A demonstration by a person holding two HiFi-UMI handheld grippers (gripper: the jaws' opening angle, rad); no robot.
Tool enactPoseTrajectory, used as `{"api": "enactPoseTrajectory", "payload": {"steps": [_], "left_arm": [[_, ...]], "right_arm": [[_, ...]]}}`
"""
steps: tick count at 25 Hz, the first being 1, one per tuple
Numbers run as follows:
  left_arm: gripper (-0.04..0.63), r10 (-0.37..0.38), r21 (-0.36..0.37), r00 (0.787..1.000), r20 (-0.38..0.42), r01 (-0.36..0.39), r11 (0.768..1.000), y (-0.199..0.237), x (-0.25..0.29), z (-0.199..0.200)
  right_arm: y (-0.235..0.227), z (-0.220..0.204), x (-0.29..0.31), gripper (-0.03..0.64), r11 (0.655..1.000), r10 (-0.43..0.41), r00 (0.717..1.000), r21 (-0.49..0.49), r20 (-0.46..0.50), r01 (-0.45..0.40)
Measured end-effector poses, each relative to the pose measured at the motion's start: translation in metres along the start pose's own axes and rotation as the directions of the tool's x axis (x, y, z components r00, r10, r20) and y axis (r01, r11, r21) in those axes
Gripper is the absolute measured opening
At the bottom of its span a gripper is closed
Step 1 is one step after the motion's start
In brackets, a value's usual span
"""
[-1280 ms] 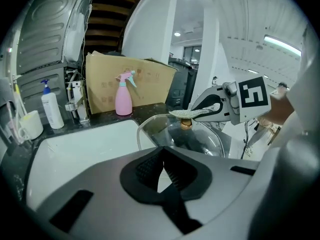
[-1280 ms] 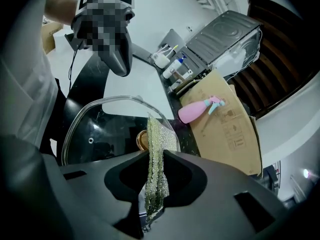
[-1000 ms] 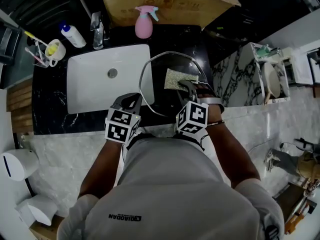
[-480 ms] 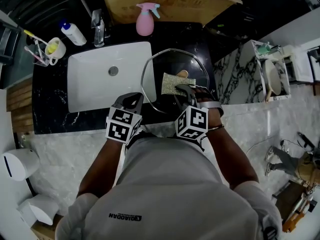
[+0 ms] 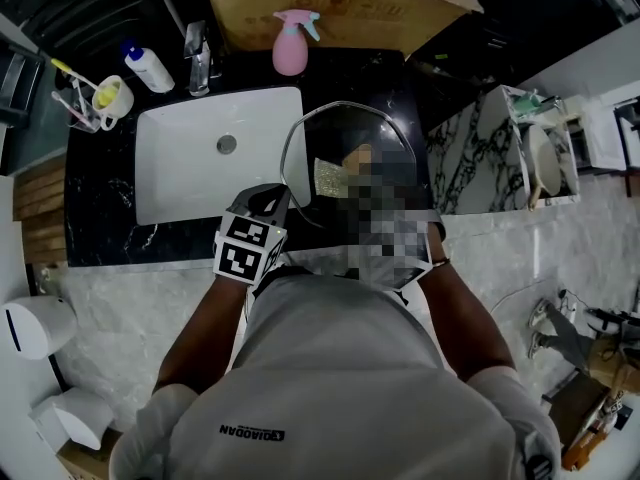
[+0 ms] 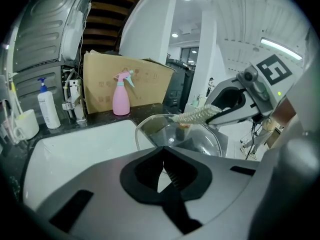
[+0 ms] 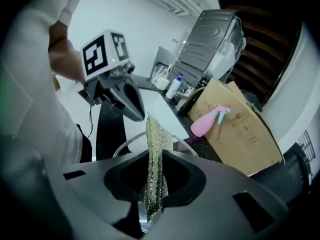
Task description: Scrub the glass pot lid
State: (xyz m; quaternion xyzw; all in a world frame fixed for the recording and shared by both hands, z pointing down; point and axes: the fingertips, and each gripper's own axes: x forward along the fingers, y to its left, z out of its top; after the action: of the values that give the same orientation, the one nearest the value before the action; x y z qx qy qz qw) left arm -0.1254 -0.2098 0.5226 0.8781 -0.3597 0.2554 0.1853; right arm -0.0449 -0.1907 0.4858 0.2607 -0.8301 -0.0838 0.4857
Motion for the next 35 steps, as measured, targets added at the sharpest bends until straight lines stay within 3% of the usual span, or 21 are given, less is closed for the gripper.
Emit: {"api": "enactPoseTrajectory", "payload": {"steps": [6,12,22,27,35], "left_arm": [[0.015,0.023,-0.008,1.0,0.014,-0.023,1.0,0.005,-0.004,0.005],[0.015,0.101,-0.037,0.994,0.033,-0.1,0.994,0.034,-0.018,0.006],[0.015,0.142,-0.069,0.989,0.036,-0.14,0.988,0.056,-0.032,-0.004],[0.015,0.167,-0.082,0.985,0.039,-0.164,0.983,0.072,-0.039,-0.003],[0.015,0.156,-0.082,0.987,0.041,-0.152,0.985,0.079,-0.039,-0.003]], "right_arm": [[-0.052,0.011,-0.008,0.092,0.992,-0.067,0.996,0.112,0.057,0.06],[-0.107,0.004,0.021,0.092,0.978,-0.114,0.993,0.173,-0.007,0.113],[-0.142,-0.042,0.102,0.092,0.934,-0.002,0.984,0.351,-0.177,0.065],[-0.144,-0.052,0.116,0.092,0.933,0.014,0.971,0.353,-0.24,0.074],[-0.131,-0.041,0.131,0.094,0.949,0.078,0.958,0.316,-0.275,0.014]]}}
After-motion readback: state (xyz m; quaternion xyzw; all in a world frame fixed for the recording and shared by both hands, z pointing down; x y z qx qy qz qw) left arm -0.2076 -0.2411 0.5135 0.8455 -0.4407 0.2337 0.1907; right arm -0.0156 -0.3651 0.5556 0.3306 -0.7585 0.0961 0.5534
